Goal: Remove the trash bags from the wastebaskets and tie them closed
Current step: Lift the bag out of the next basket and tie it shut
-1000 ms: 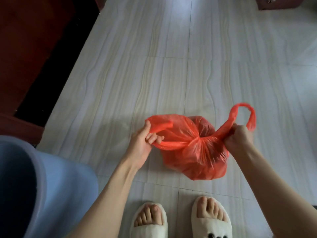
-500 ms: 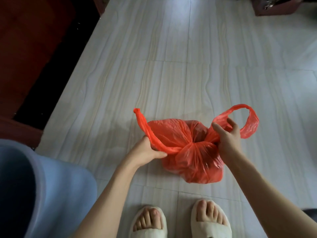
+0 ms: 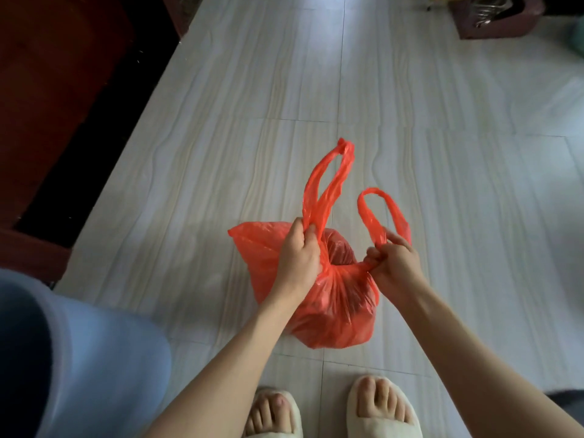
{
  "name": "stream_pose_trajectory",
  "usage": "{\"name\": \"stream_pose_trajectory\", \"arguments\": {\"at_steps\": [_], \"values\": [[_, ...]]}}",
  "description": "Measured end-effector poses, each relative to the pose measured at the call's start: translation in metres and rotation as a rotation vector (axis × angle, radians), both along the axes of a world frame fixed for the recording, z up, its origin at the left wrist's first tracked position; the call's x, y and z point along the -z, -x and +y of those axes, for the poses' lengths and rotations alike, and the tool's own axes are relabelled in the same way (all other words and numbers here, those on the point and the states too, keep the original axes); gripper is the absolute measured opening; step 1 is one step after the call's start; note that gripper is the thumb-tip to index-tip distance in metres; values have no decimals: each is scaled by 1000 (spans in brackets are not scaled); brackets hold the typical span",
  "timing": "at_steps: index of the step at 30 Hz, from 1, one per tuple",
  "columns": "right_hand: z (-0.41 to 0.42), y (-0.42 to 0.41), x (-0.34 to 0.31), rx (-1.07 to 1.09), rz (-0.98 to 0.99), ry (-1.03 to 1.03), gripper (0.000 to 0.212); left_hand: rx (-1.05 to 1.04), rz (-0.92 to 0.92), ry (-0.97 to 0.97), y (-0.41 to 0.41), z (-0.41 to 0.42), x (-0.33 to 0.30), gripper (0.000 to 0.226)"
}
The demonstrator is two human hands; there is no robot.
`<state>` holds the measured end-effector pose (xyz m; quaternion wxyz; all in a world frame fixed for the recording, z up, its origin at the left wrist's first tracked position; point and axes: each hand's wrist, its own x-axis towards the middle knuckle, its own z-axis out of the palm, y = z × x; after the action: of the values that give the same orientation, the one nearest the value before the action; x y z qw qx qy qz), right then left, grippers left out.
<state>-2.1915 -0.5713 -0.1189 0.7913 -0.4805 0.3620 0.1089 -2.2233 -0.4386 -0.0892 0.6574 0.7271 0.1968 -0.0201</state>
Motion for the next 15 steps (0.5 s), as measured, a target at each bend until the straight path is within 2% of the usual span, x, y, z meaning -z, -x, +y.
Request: {"name": "stream_pose_trajectory", "arguments": {"at_steps": [3,5,8,10,12,15], "values": [[-1,4,3,10,65,-95,39,23,9,-416,-1,5,11,21],[-7,12,4,-28,63,-148,36,77,28,-548,5,0,12,23],[-20,17,-1,-218,-55,-130,39,257,115,-731,6,2,15,28],[-32,16,-8,-316,-142,-100,44,397,239,-775,5,11,17,52],[-38,12,-17,-385,-238,-88,52,504,286,-784,5,14,14,79],[-33,5,-30,-468,-365,-3,43,633,316,-924,8,-2,9,109]]}}
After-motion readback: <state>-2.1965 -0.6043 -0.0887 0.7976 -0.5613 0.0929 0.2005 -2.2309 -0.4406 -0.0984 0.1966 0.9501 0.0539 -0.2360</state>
